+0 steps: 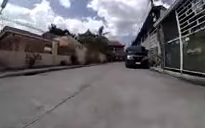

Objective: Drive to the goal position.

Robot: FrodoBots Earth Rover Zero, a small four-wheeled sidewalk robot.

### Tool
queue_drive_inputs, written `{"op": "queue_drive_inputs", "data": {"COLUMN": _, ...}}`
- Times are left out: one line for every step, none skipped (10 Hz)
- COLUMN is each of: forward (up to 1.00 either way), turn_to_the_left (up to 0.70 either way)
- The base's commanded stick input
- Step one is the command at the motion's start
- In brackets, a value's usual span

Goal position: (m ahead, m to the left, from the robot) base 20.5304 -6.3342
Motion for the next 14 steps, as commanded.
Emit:
{"op": "queue_drive_inputs", "data": {"forward": 1.0, "turn_to_the_left": 0.0}}
{"op": "queue_drive_inputs", "data": {"forward": 1.0, "turn_to_the_left": 0.0}}
{"op": "queue_drive_inputs", "data": {"forward": 1.0, "turn_to_the_left": 0.0}}
{"op": "queue_drive_inputs", "data": {"forward": 1.0, "turn_to_the_left": 0.0}}
{"op": "queue_drive_inputs", "data": {"forward": 1.0, "turn_to_the_left": 0.0}}
{"op": "queue_drive_inputs", "data": {"forward": 1.0, "turn_to_the_left": 0.0}}
{"op": "queue_drive_inputs", "data": {"forward": 1.0, "turn_to_the_left": 0.0}}
{"op": "queue_drive_inputs", "data": {"forward": 1.0, "turn_to_the_left": 0.0}}
{"op": "queue_drive_inputs", "data": {"forward": 1.0, "turn_to_the_left": -0.01}}
{"op": "queue_drive_inputs", "data": {"forward": 1.0, "turn_to_the_left": -0.12}}
{"op": "queue_drive_inputs", "data": {"forward": 1.0, "turn_to_the_left": -0.23}}
{"op": "queue_drive_inputs", "data": {"forward": 1.0, "turn_to_the_left": -0.34}}
{"op": "queue_drive_inputs", "data": {"forward": 1.0, "turn_to_the_left": -0.39}}
{"op": "queue_drive_inputs", "data": {"forward": 1.0, "turn_to_the_left": -0.37}}
